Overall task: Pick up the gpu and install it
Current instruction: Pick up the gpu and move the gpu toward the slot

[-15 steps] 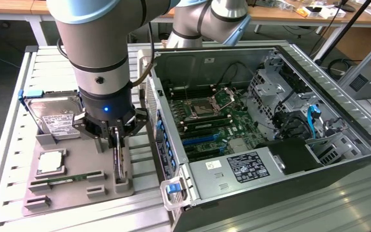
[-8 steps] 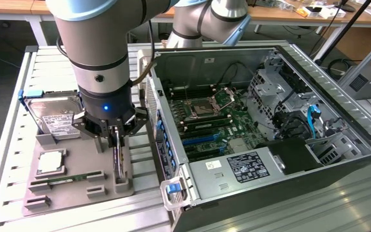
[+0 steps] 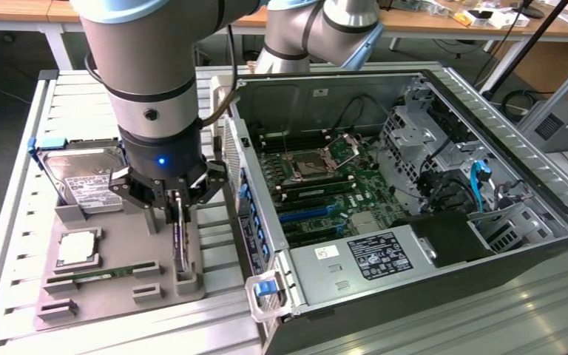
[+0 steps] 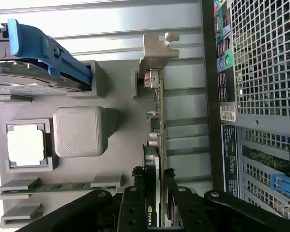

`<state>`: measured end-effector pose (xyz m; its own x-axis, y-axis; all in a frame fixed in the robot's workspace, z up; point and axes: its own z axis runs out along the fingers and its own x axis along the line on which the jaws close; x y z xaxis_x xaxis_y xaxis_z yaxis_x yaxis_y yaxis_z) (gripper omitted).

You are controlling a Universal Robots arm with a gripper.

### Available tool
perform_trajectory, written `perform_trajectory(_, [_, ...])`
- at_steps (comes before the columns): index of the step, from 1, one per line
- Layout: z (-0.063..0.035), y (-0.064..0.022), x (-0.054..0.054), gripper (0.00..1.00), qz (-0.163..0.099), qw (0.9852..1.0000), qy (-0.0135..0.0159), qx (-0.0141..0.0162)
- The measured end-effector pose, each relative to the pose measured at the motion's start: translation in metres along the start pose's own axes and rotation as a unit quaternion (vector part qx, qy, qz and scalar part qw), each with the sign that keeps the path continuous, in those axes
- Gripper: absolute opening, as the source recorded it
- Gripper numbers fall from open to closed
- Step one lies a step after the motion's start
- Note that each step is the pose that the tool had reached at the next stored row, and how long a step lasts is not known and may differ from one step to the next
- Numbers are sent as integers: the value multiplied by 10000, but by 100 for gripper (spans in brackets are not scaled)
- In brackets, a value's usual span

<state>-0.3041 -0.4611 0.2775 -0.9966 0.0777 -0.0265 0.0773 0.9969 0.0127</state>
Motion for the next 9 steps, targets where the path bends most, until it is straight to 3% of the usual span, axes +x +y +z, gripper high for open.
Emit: perform_trajectory(9, [-71,1,-2,27,0,10000,0,0])
